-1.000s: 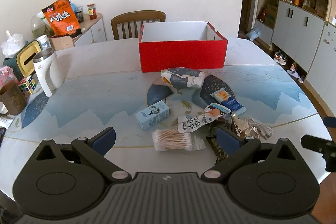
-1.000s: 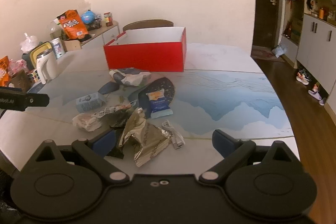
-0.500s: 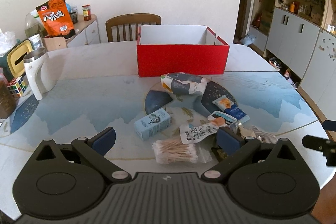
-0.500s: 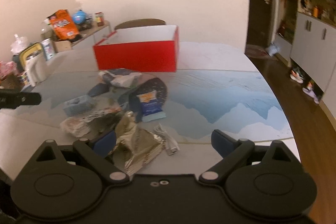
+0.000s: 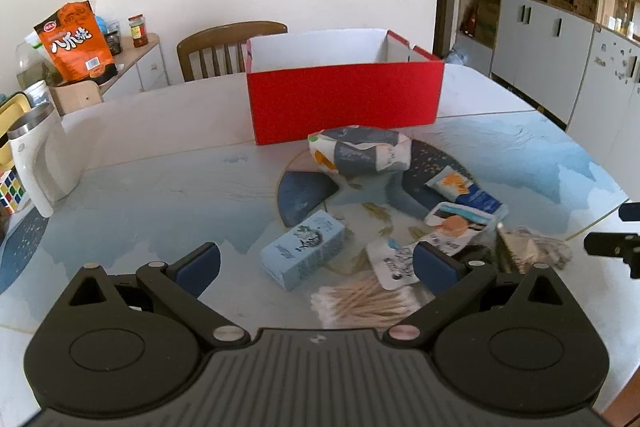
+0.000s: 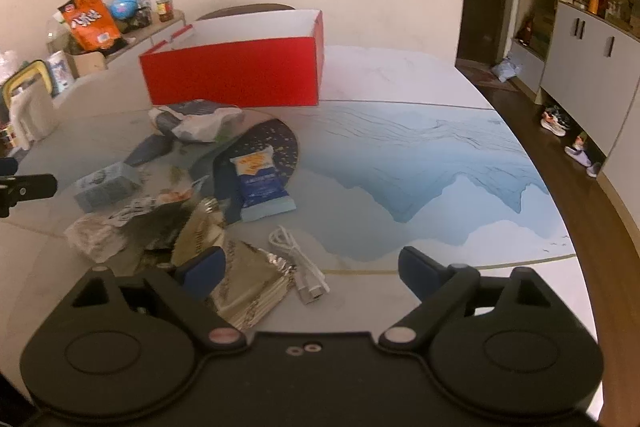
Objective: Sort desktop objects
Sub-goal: 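Grasp the light-blue tea box with the left tool while the right tool grasps the white cable, then carry the tea box with the left tool while the right tool carries the cable into the red box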
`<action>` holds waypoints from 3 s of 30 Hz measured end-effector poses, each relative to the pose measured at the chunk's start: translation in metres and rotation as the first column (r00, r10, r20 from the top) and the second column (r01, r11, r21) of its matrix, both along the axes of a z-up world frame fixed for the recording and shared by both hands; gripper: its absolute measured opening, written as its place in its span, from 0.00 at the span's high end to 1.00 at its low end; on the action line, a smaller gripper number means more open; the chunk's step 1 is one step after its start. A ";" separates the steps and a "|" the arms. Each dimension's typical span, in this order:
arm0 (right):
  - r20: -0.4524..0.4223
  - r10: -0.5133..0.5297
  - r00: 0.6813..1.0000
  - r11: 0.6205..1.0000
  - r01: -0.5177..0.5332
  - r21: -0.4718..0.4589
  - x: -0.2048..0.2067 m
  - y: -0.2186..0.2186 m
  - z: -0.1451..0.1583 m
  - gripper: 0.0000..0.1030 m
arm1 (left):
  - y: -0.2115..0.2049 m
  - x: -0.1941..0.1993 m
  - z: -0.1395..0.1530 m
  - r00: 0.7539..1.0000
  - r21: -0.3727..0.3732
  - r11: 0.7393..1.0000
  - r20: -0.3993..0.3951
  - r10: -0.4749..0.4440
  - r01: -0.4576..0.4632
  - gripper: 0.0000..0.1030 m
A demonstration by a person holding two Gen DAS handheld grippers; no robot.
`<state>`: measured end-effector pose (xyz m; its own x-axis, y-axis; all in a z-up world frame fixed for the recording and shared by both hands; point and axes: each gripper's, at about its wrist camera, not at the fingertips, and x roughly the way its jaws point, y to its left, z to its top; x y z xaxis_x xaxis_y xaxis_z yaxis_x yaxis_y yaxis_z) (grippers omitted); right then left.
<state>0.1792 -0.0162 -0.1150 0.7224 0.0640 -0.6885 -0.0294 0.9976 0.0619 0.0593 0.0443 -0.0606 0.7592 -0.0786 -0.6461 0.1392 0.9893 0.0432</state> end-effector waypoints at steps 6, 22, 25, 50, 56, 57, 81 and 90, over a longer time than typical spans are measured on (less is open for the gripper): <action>-0.033 -0.028 0.999 1.000 0.027 -0.009 0.018 -0.001 -0.012 0.19 | 0.010 0.021 -0.016 0.999 0.009 1.000 -0.036 -0.018 0.019 0.00; -0.119 -0.056 0.991 0.998 0.054 -0.026 0.052 0.006 -0.039 0.39 | 0.018 0.061 -0.046 0.990 0.007 0.995 -0.097 -0.101 0.103 0.02; -0.125 -0.052 0.991 0.998 0.048 -0.033 0.055 0.008 -0.041 0.42 | 0.018 0.066 -0.049 0.987 0.005 0.993 -0.105 -0.117 0.119 0.03; -0.140 -0.050 0.989 0.994 0.036 -0.102 0.059 0.012 -0.048 0.70 | 0.024 0.082 -0.070 0.970 0.002 0.982 -0.156 -0.184 0.186 0.40; -0.147 -0.027 0.989 0.993 0.010 -0.115 0.058 0.021 -0.046 0.87 | 0.021 0.084 -0.069 0.964 -0.007 0.974 -0.145 -0.225 0.226 0.49; -0.149 -0.027 0.989 0.993 0.010 -0.117 0.059 0.022 -0.046 0.88 | 0.021 0.085 -0.070 0.962 -0.007 0.972 -0.145 -0.231 0.233 0.52; -0.071 -0.012 0.997 0.998 0.008 -0.059 0.073 0.034 0.015 0.92 | 0.030 0.092 -0.025 0.945 -0.094 0.946 -0.082 -0.317 0.309 0.73; -0.009 0.100 0.995 0.994 -0.101 -0.042 0.112 0.036 0.072 0.92 | 0.033 0.112 0.005 0.955 -0.108 0.952 -0.048 -0.293 0.286 0.73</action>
